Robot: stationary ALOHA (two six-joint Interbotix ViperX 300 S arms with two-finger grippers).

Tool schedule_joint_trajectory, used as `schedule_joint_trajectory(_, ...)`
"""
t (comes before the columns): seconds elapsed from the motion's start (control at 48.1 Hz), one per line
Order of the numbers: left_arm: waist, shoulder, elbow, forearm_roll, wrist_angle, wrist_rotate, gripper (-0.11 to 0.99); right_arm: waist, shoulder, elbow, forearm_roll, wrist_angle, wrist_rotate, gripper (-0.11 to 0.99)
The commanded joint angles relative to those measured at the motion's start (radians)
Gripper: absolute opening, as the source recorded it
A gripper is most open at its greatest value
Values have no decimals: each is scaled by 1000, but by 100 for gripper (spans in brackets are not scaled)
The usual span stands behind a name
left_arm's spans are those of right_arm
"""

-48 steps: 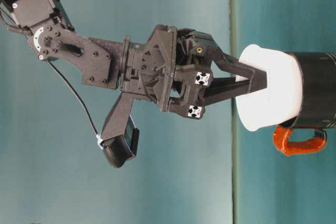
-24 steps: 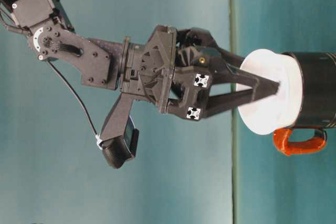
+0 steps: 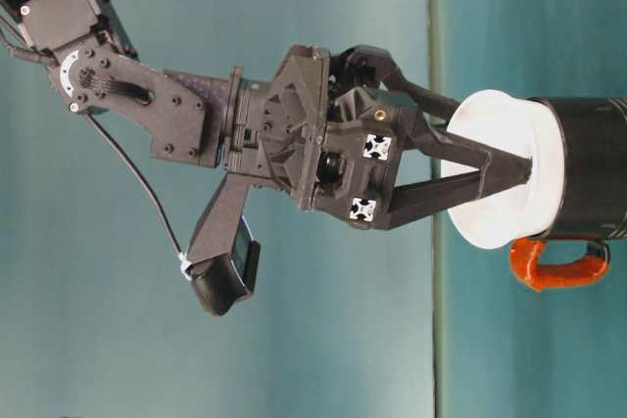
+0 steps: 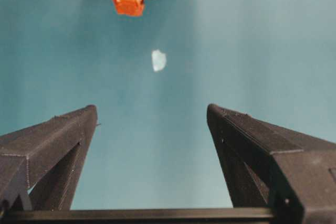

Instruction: Put the paper cup into the moved red handle cup holder.

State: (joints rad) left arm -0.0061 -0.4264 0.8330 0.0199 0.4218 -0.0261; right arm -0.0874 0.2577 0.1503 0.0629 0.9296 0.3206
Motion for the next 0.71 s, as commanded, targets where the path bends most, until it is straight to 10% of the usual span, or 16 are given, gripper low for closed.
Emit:
schedule_joint_trajectory(0.0,-3,-11,-9,2,-3,-2,94,2,-63,-25,-11,0,-8,69)
schedule_joint_trajectory(0.187,-3,-21,-8,3,-3,-2,94,-2,-143,-51,-48,41,-8,69)
schedule_joint_trajectory(0.686,-3,-75,0,2,31,2,94,38,-314,5,-48,52,-8,69)
